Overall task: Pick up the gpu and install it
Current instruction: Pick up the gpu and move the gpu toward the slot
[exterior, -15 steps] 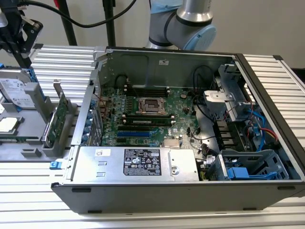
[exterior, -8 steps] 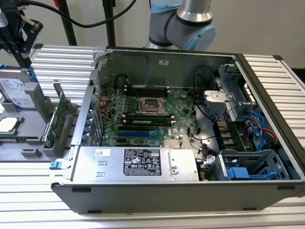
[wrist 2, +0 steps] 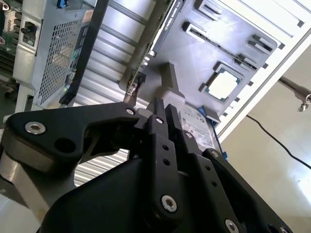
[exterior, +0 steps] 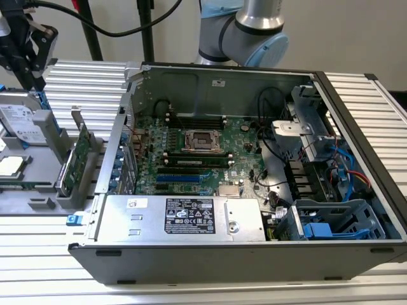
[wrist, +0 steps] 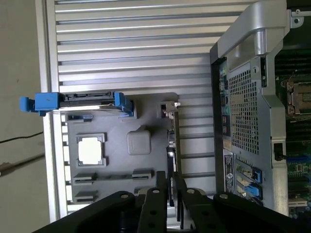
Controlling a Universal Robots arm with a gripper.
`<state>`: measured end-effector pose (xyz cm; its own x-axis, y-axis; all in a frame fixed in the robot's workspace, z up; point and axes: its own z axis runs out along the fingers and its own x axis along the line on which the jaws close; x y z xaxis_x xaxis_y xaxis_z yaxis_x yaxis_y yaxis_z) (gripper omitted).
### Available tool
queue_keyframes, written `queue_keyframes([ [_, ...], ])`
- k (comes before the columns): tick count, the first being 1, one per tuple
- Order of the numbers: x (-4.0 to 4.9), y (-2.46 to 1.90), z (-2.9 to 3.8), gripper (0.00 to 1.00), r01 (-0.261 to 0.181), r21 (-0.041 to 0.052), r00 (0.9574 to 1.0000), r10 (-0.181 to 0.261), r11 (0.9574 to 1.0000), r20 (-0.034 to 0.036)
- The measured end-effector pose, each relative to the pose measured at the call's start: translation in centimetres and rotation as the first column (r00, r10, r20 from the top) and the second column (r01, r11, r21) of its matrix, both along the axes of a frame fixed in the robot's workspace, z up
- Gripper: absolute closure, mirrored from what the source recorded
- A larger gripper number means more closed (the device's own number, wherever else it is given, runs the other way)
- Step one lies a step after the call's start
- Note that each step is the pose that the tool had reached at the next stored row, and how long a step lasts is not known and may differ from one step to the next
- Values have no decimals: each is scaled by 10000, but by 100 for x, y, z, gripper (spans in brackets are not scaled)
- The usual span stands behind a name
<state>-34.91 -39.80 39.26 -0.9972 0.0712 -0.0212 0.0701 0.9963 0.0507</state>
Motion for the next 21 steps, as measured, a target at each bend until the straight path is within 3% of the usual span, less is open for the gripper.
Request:
queue_keyframes([
  [14,2,0,0,0,-2,7,10000,2,10000,1],
  [21,79,-20,-17,0,-102,7,9999,102,9999,-15],
])
